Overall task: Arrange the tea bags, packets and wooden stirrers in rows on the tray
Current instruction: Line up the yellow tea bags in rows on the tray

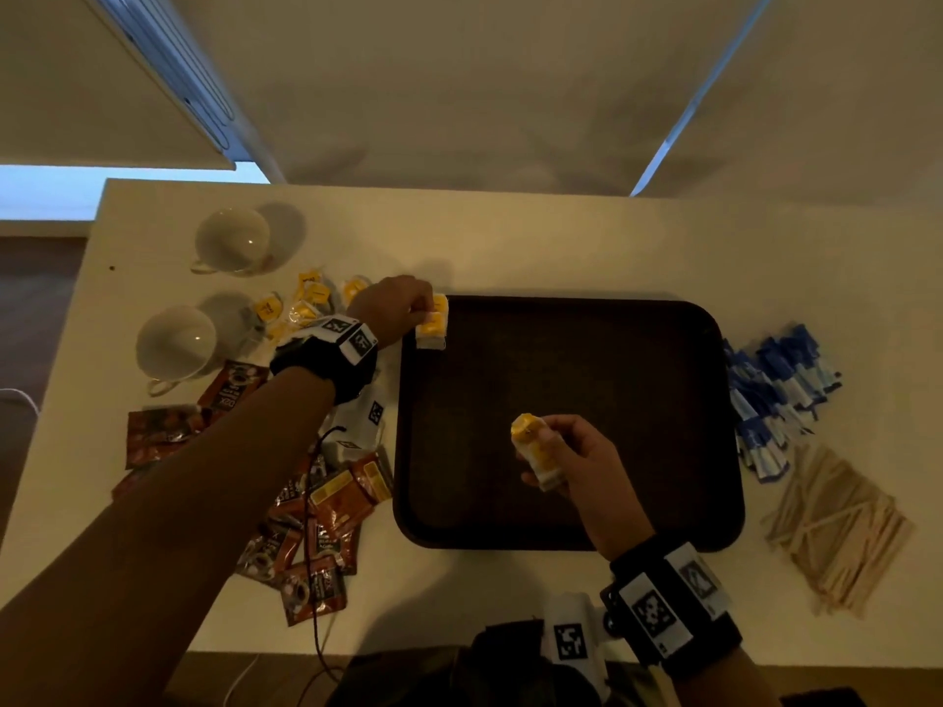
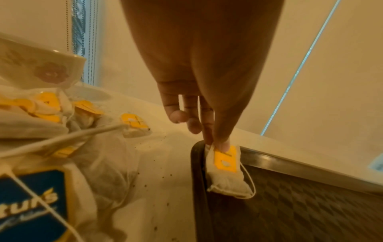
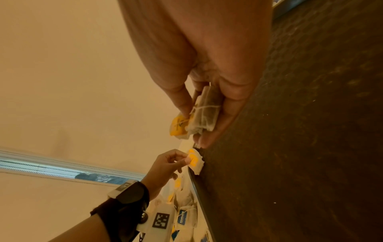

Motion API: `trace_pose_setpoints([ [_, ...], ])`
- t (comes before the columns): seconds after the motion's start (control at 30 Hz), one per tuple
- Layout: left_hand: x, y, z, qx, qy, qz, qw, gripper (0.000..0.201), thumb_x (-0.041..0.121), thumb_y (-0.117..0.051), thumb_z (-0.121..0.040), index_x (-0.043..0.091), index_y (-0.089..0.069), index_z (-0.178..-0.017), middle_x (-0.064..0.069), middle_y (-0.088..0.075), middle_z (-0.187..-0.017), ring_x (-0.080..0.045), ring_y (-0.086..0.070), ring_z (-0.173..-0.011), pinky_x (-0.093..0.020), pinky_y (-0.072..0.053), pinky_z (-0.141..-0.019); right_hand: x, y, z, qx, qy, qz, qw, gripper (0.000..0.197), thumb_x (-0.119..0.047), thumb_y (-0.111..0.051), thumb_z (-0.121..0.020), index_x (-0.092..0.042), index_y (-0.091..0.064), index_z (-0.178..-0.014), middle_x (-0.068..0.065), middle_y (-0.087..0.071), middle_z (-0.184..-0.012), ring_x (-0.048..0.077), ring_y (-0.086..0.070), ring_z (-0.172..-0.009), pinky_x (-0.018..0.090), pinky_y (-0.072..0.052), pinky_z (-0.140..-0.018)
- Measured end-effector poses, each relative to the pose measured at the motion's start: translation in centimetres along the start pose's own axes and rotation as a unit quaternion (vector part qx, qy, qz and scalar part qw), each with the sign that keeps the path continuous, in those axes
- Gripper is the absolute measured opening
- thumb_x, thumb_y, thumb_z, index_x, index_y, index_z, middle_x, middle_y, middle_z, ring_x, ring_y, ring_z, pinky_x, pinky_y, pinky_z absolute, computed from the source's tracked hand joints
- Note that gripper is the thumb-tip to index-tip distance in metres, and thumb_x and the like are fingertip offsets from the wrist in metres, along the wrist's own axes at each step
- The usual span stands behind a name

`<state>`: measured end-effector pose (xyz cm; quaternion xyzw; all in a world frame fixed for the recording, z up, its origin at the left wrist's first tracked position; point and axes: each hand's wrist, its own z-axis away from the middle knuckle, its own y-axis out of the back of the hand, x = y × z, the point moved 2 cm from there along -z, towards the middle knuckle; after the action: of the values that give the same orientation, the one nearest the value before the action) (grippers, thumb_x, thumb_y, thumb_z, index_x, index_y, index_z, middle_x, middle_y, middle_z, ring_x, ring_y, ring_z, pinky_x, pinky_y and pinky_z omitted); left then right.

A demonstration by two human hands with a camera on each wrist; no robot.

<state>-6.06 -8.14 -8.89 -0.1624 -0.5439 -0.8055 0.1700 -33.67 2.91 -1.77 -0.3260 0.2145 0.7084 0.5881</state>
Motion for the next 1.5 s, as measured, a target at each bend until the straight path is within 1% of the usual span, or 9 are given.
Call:
trace_pose_setpoints([
  [0.27,3.3,1.3,3.2,0.136,0.008,0.078,0.988,0.013,0.023,-0.061,-0.088,0.014,-0.061,-0.097,-0.002,-0.056,-0.093,-0.016,-0.054,-0.082,-0.033,-0.045,-0.070,-0.6,-0.9,-0.1,0.006,-0.008,-0.009,1.000,0.012,-0.017,-0.048,-0.096,-0.016,-0.055,-0.106,0.001,-0.058,-0.110,0.016,-0.062,-0.093,0.022,-0.054,-0.063],
  [0.47,9.9,-0.9,9.0,-0.088,-0.071,0.227,0.967,0.022,0.032,-0.063,-0.087,0.015,-0.066,-0.100,0.006,-0.064,-0.095,-0.003,-0.059,-0.085,-0.011,-0.045,-0.074,-0.9,-1.6,-0.3,0.019,-0.017,0.008,1.000,0.008,-0.021,-0.050,-0.095,-0.022,-0.054,-0.102,0.002,-0.057,-0.112,0.016,-0.061,-0.094,0.022,-0.053,-0.063],
  [0.67,10.3,-3.5,10.8,-0.049,-0.038,0.345,0.937,0.010,0.023,-0.063,-0.088,0.015,-0.064,-0.092,0.008,-0.063,-0.086,-0.002,-0.061,-0.076,-0.016,-0.049,-0.061,-0.8,-2.1,0.0,0.007,-0.013,0.004,1.000,0.020,-0.026,-0.049,-0.096,-0.020,-0.052,-0.115,0.005,-0.056,-0.118,0.021,-0.061,-0.101,0.020,-0.051,-0.060],
  [0.8,9.6,-3.2,11.2,-0.037,-0.012,0.399,0.916,0.006,0.019,-0.060,-0.090,0.014,-0.061,-0.094,0.003,-0.064,-0.092,-0.007,-0.065,-0.077,-0.021,-0.054,-0.058,-1.4,-2.5,-0.7,0.027,-0.118,-0.045,0.992,0.017,-0.013,-0.045,-0.096,-0.019,-0.051,-0.111,0.004,-0.046,-0.113,0.024,-0.056,-0.097,0.028,-0.052,-0.060],
  [1.0,5.2,-0.5,9.1,0.019,0.042,0.328,0.944,0.008,0.019,-0.057,-0.092,0.012,-0.056,-0.097,-0.005,-0.060,-0.087,-0.016,-0.062,-0.072,-0.023,-0.053,-0.055,-0.5,-1.3,0.5,0.007,-0.031,0.002,1.000,0.018,-0.014,-0.045,-0.098,-0.016,-0.056,-0.111,-0.002,-0.055,-0.108,0.016,-0.058,-0.096,0.022,-0.053,-0.068],
  [1.13,3.3,-0.1,6.5,-0.049,0.051,0.233,0.970,0.008,0.016,-0.062,-0.089,0.010,-0.059,-0.094,-0.006,-0.059,-0.081,-0.014,-0.059,-0.061,-0.012,-0.043,-0.043,-0.2,-1.0,0.5,0.000,-0.023,0.024,0.999,0.019,-0.010,-0.050,-0.094,-0.014,-0.059,-0.110,-0.001,-0.060,-0.109,0.016,-0.061,-0.095,0.022,-0.053,-0.069],
  [1.27,2.9,0.1,4.3,-0.119,0.049,0.131,0.983,0.015,0.017,-0.067,-0.085,0.007,-0.065,-0.096,-0.006,-0.059,-0.086,-0.021,-0.060,-0.072,-0.020,-0.046,-0.058,0.2,-0.7,0.5,0.002,-0.021,0.026,0.999,0.014,-0.013,-0.054,-0.092,-0.021,-0.060,-0.101,0.001,-0.062,-0.110,0.017,-0.062,-0.099,0.028,-0.053,-0.078],
  [1.4,2.1,0.3,2.6,-0.103,0.031,-0.013,0.994,0.025,0.023,-0.068,-0.084,0.008,-0.065,-0.103,-0.009,-0.062,-0.104,-0.024,-0.058,-0.097,-0.028,-0.042,-0.076,0.5,-0.6,0.2,0.002,-0.023,0.019,1.000,0.014,-0.014,-0.053,-0.092,-0.019,-0.060,-0.103,0.004,-0.062,-0.114,0.019,-0.061,-0.104,0.031,-0.054,-0.083],
  [1.5,1.6,0.3,1.9,-0.074,0.040,-0.043,0.996,0.023,0.025,-0.068,-0.083,0.011,-0.064,-0.101,-0.009,-0.063,-0.106,-0.025,-0.057,-0.098,-0.031,-0.041,-0.075,0.6,-0.5,0.0,-0.002,-0.020,0.006,1.000,0.014,-0.013,-0.052,-0.093,-0.016,-0.060,-0.104,0.007,-0.061,-0.114,0.022,-0.061,-0.105,0.035,-0.054,-0.086],
])
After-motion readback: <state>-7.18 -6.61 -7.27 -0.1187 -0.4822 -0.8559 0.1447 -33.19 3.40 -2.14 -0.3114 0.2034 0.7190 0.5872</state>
